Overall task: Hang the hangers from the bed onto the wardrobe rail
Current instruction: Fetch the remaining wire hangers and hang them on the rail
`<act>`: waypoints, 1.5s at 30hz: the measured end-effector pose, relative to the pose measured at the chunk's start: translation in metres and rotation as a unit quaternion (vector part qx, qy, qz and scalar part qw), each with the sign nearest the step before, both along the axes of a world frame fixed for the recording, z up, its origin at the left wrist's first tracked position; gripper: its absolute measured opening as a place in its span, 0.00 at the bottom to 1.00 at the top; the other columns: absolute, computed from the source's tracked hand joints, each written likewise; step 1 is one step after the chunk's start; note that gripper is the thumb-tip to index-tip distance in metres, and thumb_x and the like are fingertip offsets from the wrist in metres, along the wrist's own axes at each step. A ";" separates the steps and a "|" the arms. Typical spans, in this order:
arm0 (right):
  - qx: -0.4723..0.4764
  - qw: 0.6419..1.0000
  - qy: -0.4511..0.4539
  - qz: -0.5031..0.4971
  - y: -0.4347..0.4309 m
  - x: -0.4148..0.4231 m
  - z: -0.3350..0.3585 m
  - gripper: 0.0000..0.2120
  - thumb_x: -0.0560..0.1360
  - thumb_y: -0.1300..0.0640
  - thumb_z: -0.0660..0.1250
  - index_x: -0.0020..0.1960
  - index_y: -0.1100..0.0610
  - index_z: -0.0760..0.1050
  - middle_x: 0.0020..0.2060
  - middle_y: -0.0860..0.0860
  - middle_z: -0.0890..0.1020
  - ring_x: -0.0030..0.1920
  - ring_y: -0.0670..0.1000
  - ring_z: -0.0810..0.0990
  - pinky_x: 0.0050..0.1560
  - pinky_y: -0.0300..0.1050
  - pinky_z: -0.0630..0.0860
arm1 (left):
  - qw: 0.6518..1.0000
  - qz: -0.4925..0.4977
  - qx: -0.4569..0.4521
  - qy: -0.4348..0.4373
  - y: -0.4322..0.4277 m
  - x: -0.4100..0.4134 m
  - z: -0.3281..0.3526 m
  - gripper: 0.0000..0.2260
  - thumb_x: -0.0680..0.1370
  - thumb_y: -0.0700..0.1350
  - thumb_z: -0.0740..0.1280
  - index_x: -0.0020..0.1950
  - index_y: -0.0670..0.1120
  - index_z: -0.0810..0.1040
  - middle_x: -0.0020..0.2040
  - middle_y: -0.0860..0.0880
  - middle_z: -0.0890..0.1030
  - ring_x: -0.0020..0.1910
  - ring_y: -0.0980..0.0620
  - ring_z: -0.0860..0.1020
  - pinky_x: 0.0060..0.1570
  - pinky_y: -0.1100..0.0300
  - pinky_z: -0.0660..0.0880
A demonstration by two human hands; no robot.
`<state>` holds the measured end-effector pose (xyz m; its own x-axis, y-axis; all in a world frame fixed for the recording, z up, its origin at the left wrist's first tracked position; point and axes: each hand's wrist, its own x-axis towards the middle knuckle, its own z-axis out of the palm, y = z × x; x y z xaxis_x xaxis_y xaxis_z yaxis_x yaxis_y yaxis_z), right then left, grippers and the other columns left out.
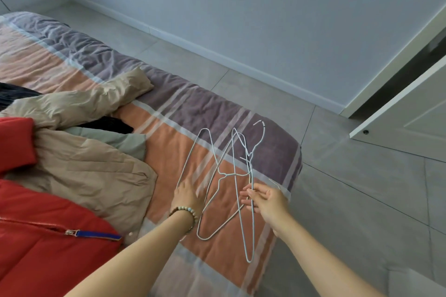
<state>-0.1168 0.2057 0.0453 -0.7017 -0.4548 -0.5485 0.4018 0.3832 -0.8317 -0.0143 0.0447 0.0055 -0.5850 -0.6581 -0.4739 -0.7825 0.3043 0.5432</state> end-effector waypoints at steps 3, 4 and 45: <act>-0.010 1.000 -0.010 -0.012 0.012 0.001 -0.007 0.09 0.79 0.65 0.60 0.45 0.58 0.77 0.42 0.53 0.84 0.35 0.44 0.84 0.38 0.35 0.79 | 0.997 -0.019 0.073 0.008 0.023 -0.007 -0.015 0.28 0.79 0.56 0.57 0.75 0.45 0.55 0.74 0.44 0.63 0.71 0.44 0.65 0.67 0.55 0.63; -0.013 1.000 -0.009 -0.020 0.017 0.001 -0.009 0.10 0.79 0.65 0.60 0.44 0.57 0.77 0.41 0.53 0.83 0.35 0.44 0.84 0.38 0.35 0.79 | 0.996 -0.025 0.080 -0.001 0.028 -0.010 -0.020 0.27 0.80 0.53 0.57 0.75 0.44 0.55 0.73 0.43 0.63 0.71 0.44 0.64 0.67 0.55 0.62; -0.185 0.761 0.483 -0.392 0.334 -0.005 0.548 0.04 0.75 0.62 0.67 0.48 0.62 0.75 0.37 0.55 0.85 0.37 0.52 0.84 0.38 0.38 0.79 | 0.711 -0.437 0.342 0.433 0.329 -0.157 0.557 0.19 0.80 0.50 0.57 0.32 0.45 0.71 0.26 0.55 0.71 0.30 0.58 0.76 0.40 0.62 0.76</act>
<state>-0.1222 0.5394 0.5936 -0.8319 0.3122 0.4587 -0.4807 0.0074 -0.8769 -0.1715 0.3735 0.5625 -0.8964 0.3459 0.2772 0.2595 -0.0976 0.9608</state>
